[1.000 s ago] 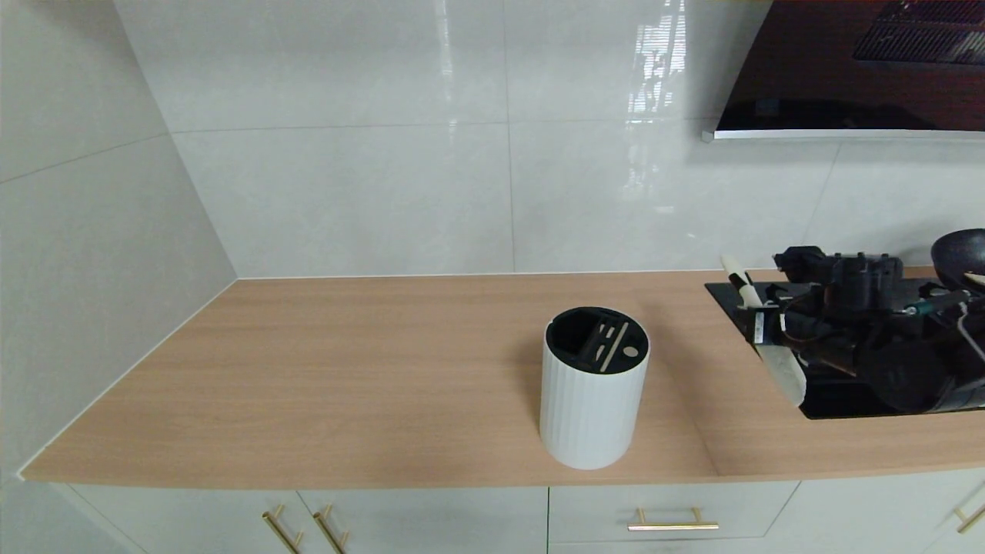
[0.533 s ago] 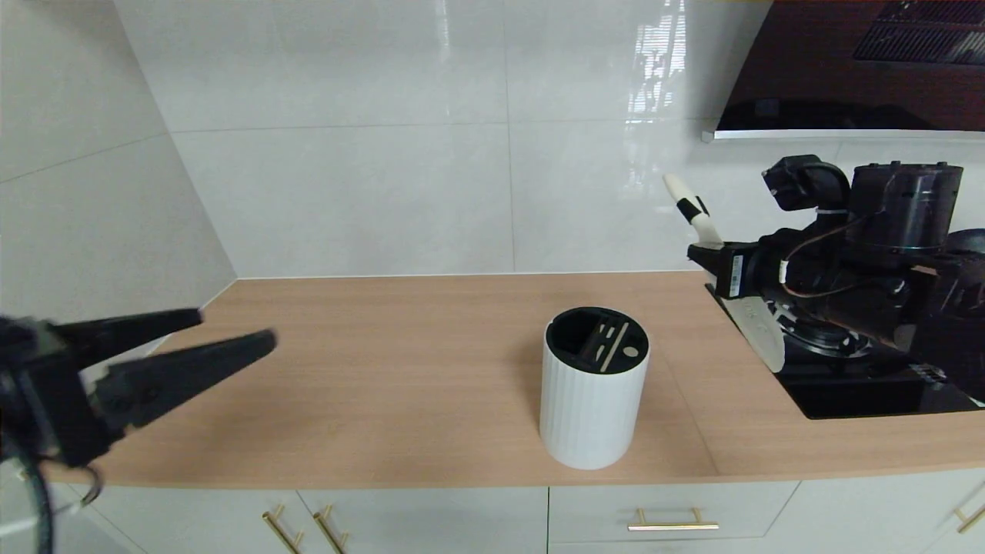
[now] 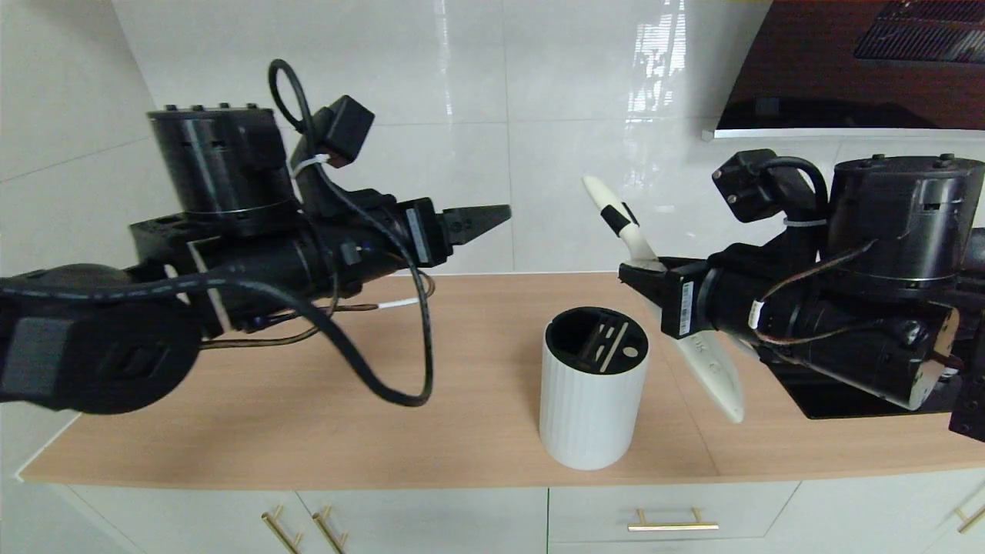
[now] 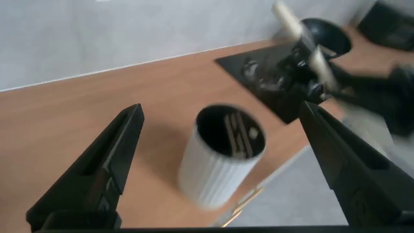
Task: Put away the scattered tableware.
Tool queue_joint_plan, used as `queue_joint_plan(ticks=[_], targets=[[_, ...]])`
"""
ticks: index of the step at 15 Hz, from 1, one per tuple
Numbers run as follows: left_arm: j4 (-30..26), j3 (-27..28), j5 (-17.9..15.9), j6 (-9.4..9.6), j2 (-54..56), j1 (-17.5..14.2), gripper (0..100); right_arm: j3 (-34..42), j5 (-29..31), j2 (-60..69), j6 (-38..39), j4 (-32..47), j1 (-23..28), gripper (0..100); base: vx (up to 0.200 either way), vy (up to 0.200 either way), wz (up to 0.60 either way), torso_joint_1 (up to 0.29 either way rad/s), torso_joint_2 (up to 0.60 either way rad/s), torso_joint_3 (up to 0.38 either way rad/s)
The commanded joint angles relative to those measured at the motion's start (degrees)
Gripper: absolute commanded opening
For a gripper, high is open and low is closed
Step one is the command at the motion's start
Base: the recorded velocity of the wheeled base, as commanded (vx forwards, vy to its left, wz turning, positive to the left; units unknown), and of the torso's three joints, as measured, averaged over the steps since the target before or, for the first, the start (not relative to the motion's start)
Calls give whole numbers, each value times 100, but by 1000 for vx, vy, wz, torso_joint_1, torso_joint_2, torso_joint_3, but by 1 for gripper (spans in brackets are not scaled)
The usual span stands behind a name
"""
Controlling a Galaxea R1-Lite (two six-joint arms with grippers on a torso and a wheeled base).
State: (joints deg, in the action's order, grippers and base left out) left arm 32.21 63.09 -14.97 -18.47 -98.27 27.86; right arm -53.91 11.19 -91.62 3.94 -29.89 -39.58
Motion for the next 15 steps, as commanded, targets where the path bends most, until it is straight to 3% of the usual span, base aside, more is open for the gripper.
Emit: queue_joint_plan(ticks=[1, 2, 3, 4, 6, 15], targets=[[49, 520, 3, -386, -711, 273, 100, -102, 199, -286, 37, -8, -155, 0, 0, 0, 0, 0, 0, 0], [58, 608, -6, -746, -773, 335, 100, -120, 331, -444, 98, -17, -190, 0, 0, 0, 0, 0, 0, 0], [58, 512, -67, -1475, -878, 405, 100, -208, 516, -585, 371, -52, -366, 0, 0, 0, 0, 0, 0, 0], [58, 512, -111, -1581, -957, 405, 100, -217, 577, -593, 441, -52, -401, 0, 0, 0, 0, 0, 0, 0], [49, 503, -357, -1634, -1151, 396, 100, -296, 946, -734, 468, -52, -498, 0, 0, 0, 0, 0, 0, 0], [787, 512, -349, -1651, -1335, 607, 100, -340, 946, -883, 898, -61, -990, 0, 0, 0, 0, 0, 0, 0]])
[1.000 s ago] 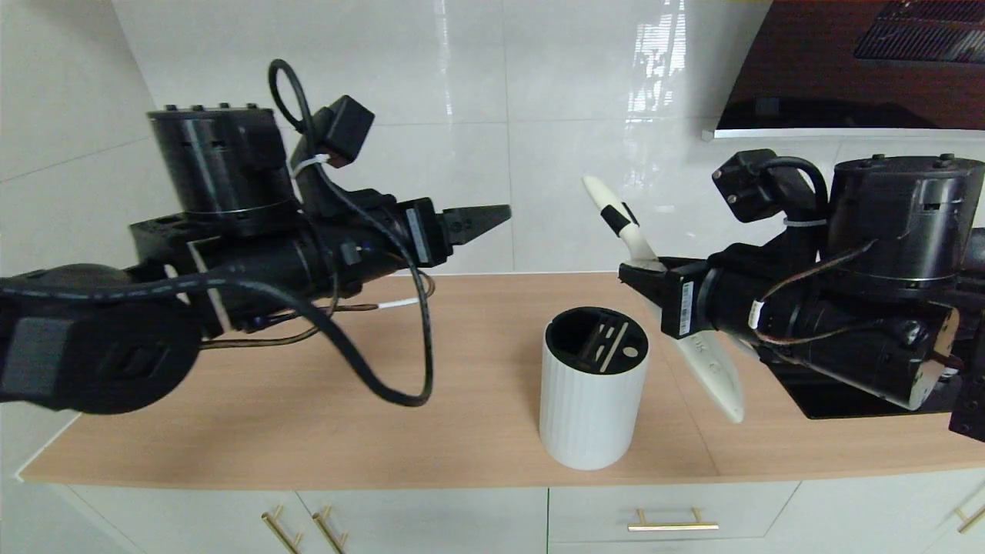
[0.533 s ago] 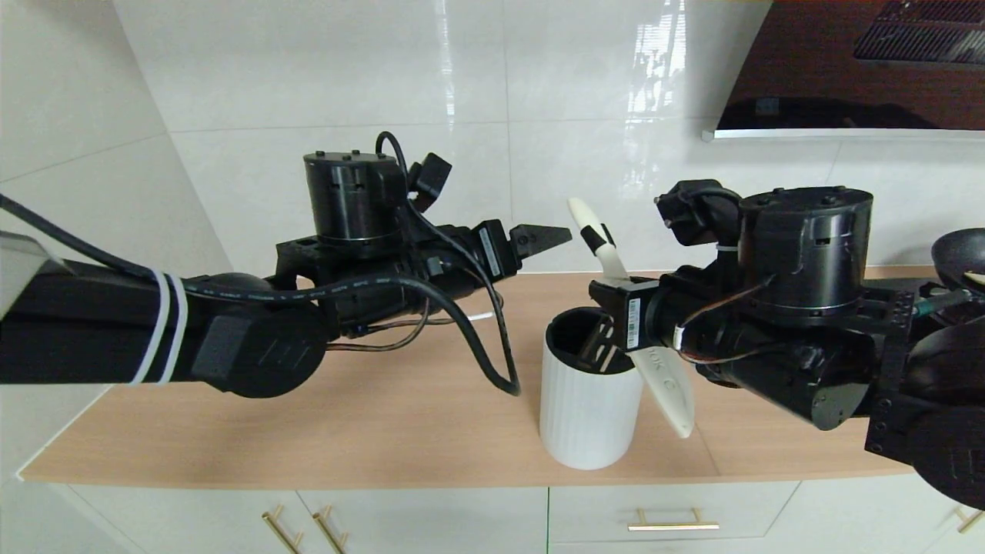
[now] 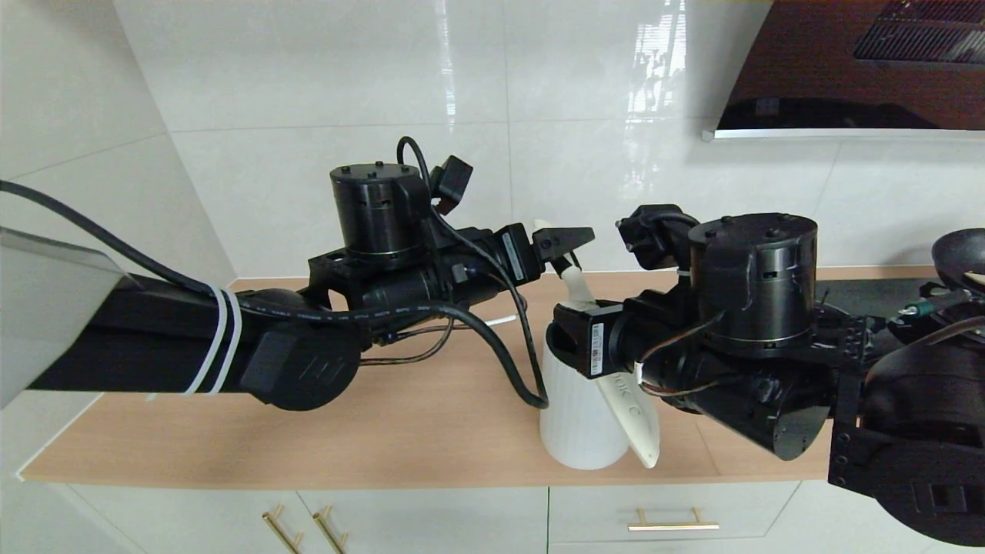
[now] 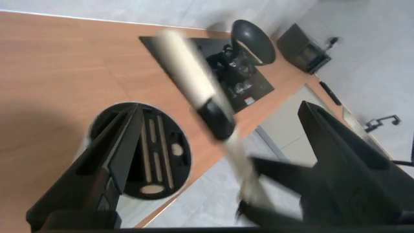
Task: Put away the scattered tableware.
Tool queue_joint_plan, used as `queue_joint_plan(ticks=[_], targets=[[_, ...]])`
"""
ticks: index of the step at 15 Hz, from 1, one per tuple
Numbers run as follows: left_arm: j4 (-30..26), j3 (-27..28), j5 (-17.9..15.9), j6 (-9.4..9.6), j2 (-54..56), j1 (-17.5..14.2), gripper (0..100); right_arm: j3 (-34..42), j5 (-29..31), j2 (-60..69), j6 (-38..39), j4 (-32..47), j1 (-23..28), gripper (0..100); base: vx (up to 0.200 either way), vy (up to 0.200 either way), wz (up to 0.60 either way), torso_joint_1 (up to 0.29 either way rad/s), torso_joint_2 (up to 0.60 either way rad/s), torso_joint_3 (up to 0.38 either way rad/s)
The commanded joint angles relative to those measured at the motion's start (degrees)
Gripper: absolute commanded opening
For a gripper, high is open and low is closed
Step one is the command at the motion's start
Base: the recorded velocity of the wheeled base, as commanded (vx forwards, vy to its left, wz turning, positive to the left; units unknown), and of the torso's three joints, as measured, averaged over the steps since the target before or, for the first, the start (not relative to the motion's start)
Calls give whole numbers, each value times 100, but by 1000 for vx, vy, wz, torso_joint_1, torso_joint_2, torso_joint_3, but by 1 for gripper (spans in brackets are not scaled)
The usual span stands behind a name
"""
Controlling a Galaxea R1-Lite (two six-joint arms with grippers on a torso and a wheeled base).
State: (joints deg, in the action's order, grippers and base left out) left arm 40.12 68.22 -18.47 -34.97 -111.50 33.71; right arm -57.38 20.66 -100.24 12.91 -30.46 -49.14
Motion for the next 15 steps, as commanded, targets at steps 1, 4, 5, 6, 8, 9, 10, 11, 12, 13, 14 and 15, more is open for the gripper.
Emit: queue_joint_plan(ticks=[1, 4, 5, 6, 8, 9, 10, 11, 12, 13, 14, 15], targets=[[5, -2, 1, -1, -39, 22, 100, 8, -1, -30, 1, -3, -34, 0, 0, 0, 0, 0, 0, 0], [5, -2, 1, 8, -39, 22, 100, 8, -1, -39, 1, -118, -34, 0, 0, 0, 0, 0, 0, 0], [5, -2, 1, 8, -39, 22, 100, 8, -1, -39, 1, -118, -34, 0, 0, 0, 0, 0, 0, 0], [5, 7, 1, -1, -83, 22, 100, 25, -1, -57, 1, -214, -34, 0, 0, 0, 0, 0, 0, 0], [-4, 16, -16, -71, -92, 31, 100, 25, -1, -66, 10, -214, -43, 0, 0, 0, 0, 0, 0, 0], [5, 34, -34, -203, -83, 39, 100, 25, -1, -92, 10, -214, -43, 0, 0, 0, 0, 0, 0, 0], [5, 42, -43, -203, -83, 48, 100, 34, -1, -109, 10, -214, -78, 0, 0, 0, 0, 0, 0, 0], [5, 42, -52, -203, -83, 48, 100, 25, -1, -136, 19, -223, -87, 0, 0, 0, 0, 0, 0, 0], [5, 42, -52, -203, -83, 66, 100, 34, -1, -145, 19, -223, -87, 0, 0, 0, 0, 0, 0, 0], [5, 42, -60, -203, -92, 83, 100, 34, -10, -145, 27, -223, -96, 0, 0, 0, 0, 0, 0, 0], [5, 42, -60, -203, -109, 92, 100, 34, -10, -136, 27, -223, -122, 0, 0, 0, 0, 0, 0, 0], [5, 42, -60, -203, -109, 92, 100, 52, -10, -136, 36, -223, -131, 0, 0, 0, 0, 0, 0, 0]])
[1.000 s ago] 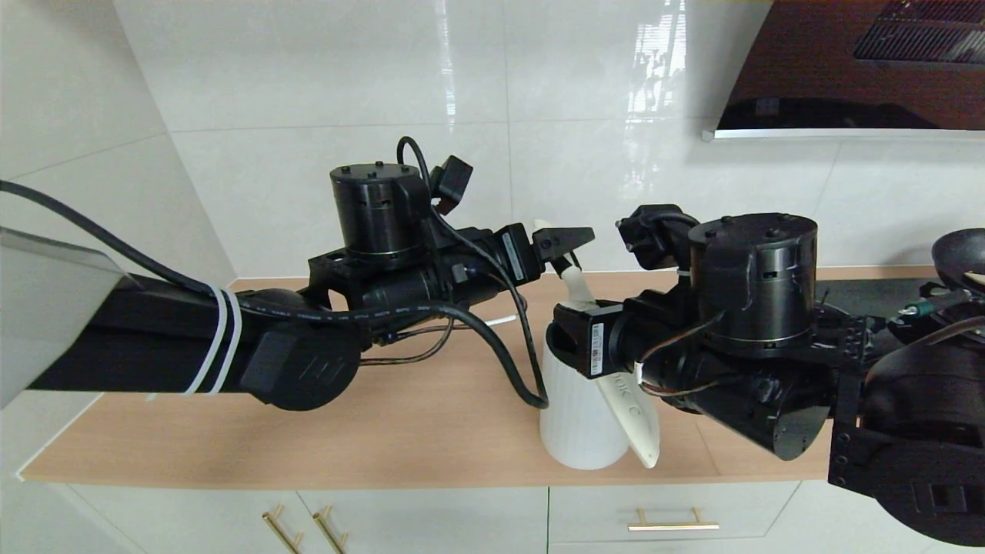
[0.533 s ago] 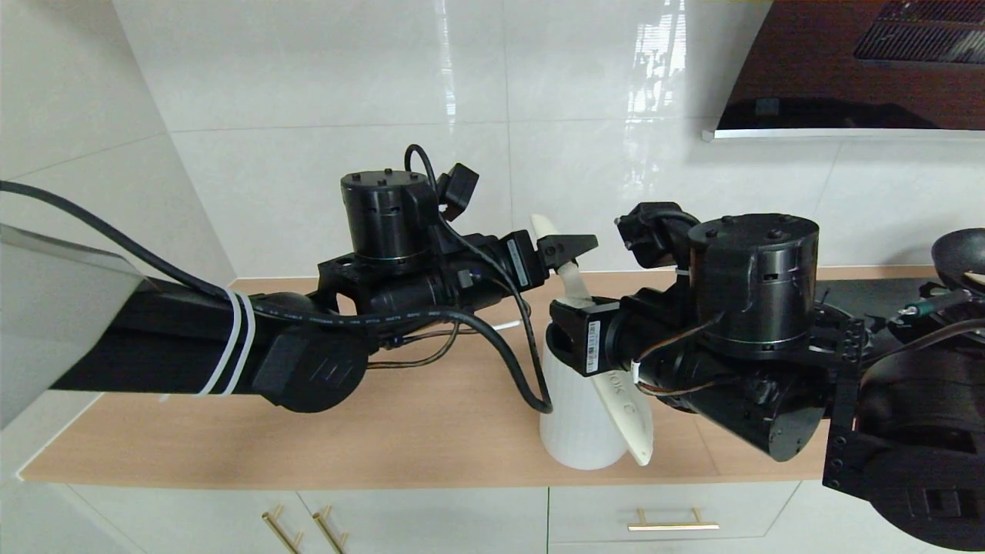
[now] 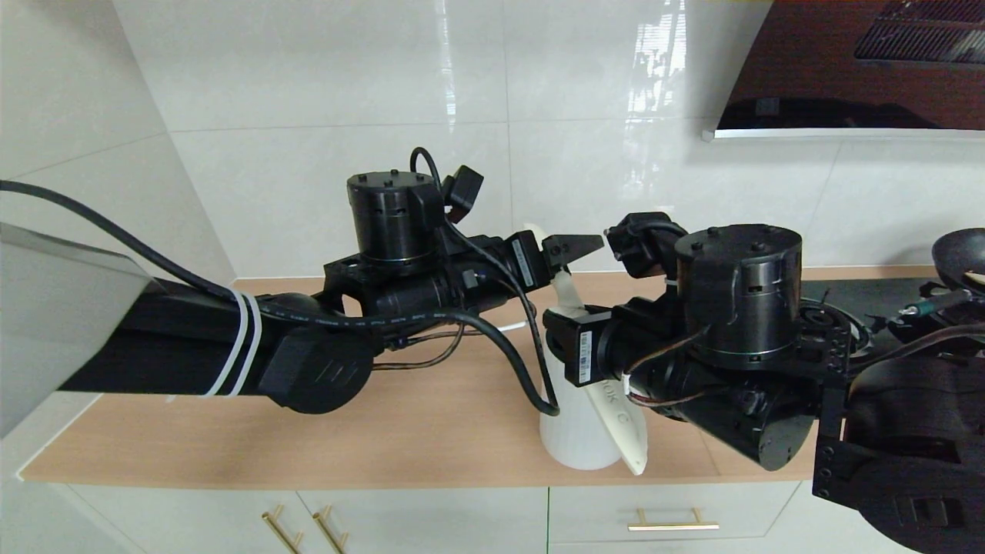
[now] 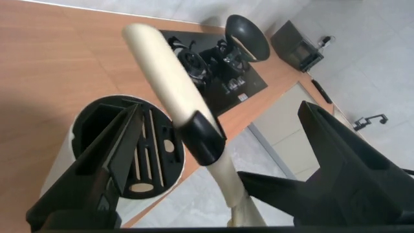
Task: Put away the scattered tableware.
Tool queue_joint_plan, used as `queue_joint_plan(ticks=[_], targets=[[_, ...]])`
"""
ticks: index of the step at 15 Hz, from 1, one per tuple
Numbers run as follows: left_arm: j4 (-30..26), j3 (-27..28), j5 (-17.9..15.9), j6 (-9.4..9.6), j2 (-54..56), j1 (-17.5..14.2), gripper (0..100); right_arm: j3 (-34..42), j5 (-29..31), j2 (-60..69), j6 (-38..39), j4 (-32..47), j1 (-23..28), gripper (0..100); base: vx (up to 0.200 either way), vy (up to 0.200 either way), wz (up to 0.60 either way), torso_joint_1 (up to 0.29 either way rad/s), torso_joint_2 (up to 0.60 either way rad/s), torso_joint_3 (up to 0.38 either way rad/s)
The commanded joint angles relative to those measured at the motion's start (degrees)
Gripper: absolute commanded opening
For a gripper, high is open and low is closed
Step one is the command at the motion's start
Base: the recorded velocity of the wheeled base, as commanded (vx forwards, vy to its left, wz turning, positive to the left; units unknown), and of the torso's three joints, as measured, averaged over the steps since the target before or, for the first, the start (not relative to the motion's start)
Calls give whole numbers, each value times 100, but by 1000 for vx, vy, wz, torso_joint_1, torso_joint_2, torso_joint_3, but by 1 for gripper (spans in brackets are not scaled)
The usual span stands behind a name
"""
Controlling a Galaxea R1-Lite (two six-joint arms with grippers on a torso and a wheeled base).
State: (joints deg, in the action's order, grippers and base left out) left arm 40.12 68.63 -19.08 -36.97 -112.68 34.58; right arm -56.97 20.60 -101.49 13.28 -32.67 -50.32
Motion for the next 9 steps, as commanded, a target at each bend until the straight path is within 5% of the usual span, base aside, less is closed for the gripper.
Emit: queue_joint_plan(ticks=[1, 5, 6, 9], targets=[[-4, 1, 1, -3, 9, 4, 100, 10, -4, -11, 8, -2, -65, 0, 0, 0, 0, 0, 0, 0], [-4, 1, 1, -3, -35, 13, 100, 10, 5, -3, 8, -2, -83, 0, 0, 0, 0, 0, 0, 0], [-4, 1, 1, -3, -35, 13, 0, 10, 5, 15, 8, -2, -83, 0, 0, 0, 0, 0, 0, 0], [5, 1, 9, -3, -17, 4, 0, 1, 5, 24, 8, -2, -74, 0, 0, 0, 0, 0, 0, 0]])
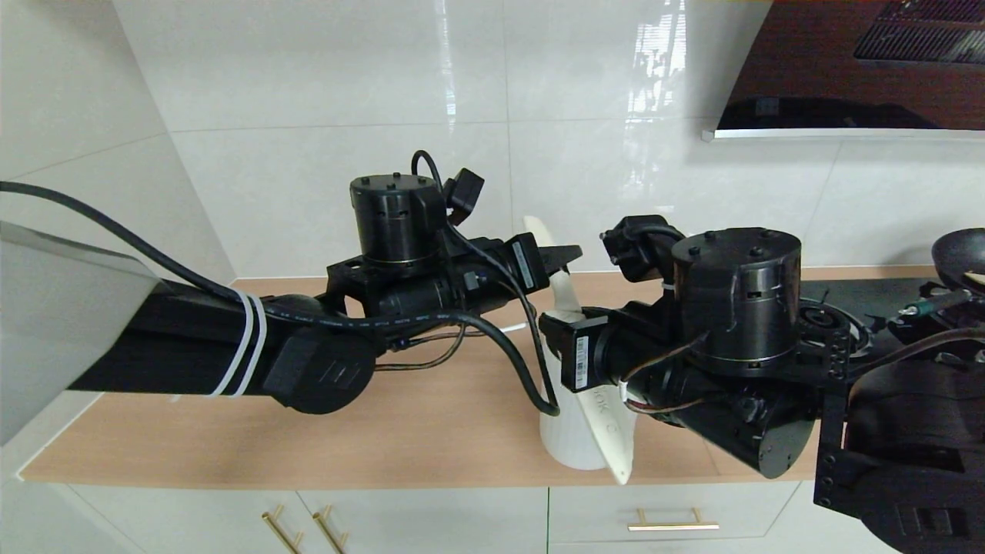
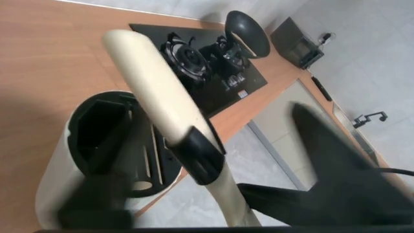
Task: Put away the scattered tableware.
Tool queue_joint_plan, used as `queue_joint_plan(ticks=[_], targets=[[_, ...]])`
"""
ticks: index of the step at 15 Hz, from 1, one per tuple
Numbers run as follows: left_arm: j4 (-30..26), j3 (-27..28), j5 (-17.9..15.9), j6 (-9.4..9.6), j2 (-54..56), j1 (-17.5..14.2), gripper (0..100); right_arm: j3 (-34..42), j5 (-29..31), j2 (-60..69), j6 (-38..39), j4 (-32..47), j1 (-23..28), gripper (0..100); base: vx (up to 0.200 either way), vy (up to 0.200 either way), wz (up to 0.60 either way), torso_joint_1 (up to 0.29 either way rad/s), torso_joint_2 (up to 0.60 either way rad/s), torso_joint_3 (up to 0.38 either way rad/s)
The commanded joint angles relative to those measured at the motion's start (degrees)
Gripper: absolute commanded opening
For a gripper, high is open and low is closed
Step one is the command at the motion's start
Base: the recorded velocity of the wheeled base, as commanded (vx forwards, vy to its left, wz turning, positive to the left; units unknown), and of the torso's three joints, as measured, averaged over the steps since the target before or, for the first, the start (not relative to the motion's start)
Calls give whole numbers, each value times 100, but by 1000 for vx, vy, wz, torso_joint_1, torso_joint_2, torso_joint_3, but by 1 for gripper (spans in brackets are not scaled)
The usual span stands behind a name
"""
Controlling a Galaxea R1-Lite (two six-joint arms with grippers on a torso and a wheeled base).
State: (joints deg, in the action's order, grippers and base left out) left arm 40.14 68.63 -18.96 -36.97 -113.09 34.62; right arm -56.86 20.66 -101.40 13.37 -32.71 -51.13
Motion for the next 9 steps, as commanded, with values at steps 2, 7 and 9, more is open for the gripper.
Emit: queue_joint_plan(ticks=[2, 7, 9], targets=[[2, 1, -3, -3, 15, 1, 0, -10, -1, 33, -1, -8, 6, 0, 0, 0, 0, 0, 0, 0], [2, 1, -3, -3, 15, 1, 0, -10, 17, 33, -10, -8, 6, 0, 0, 0, 0, 0, 0, 0], [2, 1, -3, -12, 24, 1, 0, -10, 34, 33, -10, -8, 6, 0, 0, 0, 0, 0, 0, 0]])
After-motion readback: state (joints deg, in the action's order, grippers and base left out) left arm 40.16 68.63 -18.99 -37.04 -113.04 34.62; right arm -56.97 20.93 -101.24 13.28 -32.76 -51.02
